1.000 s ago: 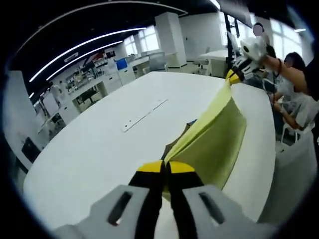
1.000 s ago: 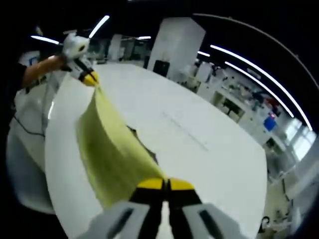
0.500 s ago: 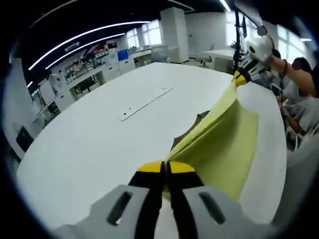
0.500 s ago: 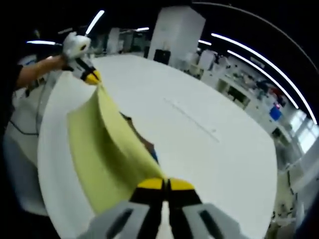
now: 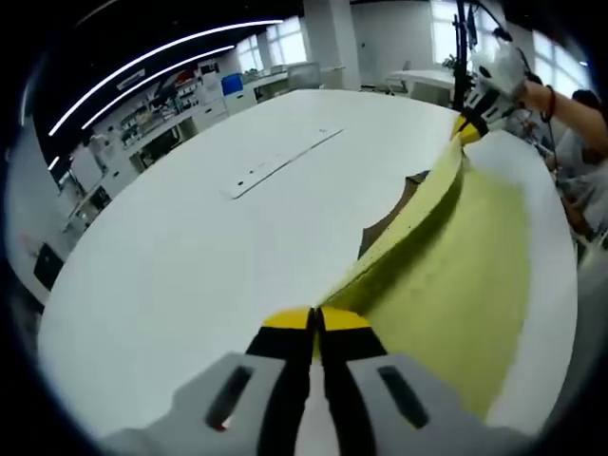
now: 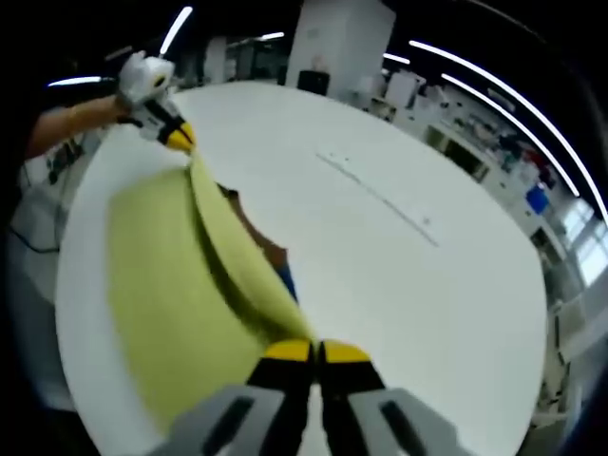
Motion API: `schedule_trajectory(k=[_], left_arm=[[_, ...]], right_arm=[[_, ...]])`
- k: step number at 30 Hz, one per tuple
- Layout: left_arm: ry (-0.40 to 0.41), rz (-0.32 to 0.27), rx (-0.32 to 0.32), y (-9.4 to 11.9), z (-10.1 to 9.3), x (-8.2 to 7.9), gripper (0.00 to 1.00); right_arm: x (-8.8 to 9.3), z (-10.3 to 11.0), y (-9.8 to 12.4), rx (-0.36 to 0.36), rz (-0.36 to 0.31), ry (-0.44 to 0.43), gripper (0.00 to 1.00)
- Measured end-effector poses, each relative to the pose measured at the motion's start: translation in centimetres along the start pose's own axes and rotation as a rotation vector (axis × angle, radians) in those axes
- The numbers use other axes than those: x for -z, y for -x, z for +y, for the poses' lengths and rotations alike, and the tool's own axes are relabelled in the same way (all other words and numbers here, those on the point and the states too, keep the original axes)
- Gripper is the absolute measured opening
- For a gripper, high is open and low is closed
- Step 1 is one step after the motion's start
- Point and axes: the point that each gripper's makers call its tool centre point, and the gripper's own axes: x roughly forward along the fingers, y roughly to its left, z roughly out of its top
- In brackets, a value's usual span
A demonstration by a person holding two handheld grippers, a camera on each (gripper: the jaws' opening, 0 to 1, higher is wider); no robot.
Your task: Fold the garment on the visible template until the final outline fits inside the template.
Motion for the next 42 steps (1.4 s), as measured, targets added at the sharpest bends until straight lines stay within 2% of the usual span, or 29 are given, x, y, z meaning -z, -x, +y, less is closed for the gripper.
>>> schedule_trajectory(k=[6,16,21,26,32,35,38,42], left_arm=[[-0.002,0.013,0.009,-1.2,-0.2,0.7,0.0],[0.021,0.008,-0.015,-2.4,0.8,0.4,0.0],[0.004,-0.004,-0.016,-1.4,0.8,-0.4,0.0],[-0.014,-0.026,-0.017,0.3,0.6,-1.4,0.0],[-0.043,-0.032,-0.043,2.4,0.7,-2.4,0.0],[-0.045,-0.053,-0.056,3.7,0.8,-3.7,0.0],[-0.058,-0.058,-0.056,3.8,1.2,-4.2,0.0],[-0.043,-0.023,-0.057,2.4,1.7,-3.0,0.0]], right_arm=[[0.7,-1.0,-2.4,-0.014,0.028,0.0,0.0],[1.5,-0.8,-3.1,-0.033,0.035,-0.023,0.0],[0.6,-0.7,-1.8,-0.039,0.008,-0.027,0.0],[-0.1,-0.4,-0.5,-0.049,-0.011,0.006,0.0],[-0.7,-0.2,-0.2,-0.061,-0.037,-0.006,0.0],[-0.9,-0.1,0.0,-0.058,-0.04,-0.012,0.0],[-1.2,-0.3,0.0,-0.05,-0.05,-0.018,0.0],[-1.3,-0.6,-1.3,-0.048,-0.054,-0.051,0.0]])
